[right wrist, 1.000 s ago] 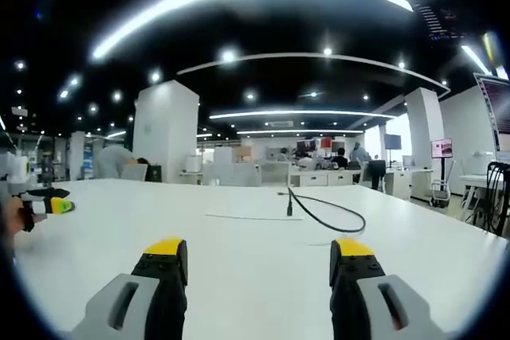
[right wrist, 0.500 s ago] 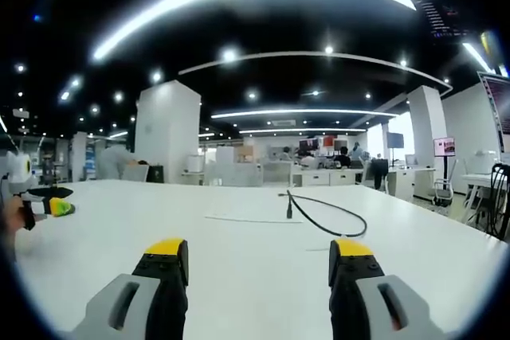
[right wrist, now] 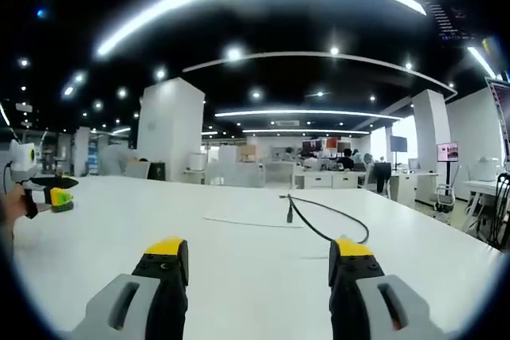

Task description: Locate the USB plug end of the data cable currently connected to the USB port on the desk. Grip the plug, withdraw it from the port, and place it onto the desktop.

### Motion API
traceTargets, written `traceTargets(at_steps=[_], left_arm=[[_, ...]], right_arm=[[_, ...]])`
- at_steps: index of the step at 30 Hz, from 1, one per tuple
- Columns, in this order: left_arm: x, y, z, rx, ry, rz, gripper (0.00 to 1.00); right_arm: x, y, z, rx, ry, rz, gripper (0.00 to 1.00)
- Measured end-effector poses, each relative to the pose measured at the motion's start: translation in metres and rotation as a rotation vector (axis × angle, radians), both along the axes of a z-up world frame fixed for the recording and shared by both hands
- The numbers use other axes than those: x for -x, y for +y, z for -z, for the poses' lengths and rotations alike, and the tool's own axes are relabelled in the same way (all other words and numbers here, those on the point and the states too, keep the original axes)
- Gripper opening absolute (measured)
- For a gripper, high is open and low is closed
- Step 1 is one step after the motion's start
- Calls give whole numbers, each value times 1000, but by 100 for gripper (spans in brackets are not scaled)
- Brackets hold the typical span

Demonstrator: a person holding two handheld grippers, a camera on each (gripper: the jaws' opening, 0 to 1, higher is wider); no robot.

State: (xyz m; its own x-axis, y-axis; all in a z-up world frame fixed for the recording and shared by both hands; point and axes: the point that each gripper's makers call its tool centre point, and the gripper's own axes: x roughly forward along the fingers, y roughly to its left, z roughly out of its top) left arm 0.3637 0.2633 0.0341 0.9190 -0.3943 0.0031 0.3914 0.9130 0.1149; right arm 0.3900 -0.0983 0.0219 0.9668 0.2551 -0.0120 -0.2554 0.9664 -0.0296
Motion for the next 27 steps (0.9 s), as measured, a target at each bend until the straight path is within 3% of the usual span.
traceTargets(at_steps=[10,27], left_arm=[[-16,-3,-5,-30,13,36,61],[-48,-20,-16,-13,-37,102,60]], right_arm=[[-14,-4,-3,31,-4,-13,72],[-47,3,-7,51,-7,-94,64]])
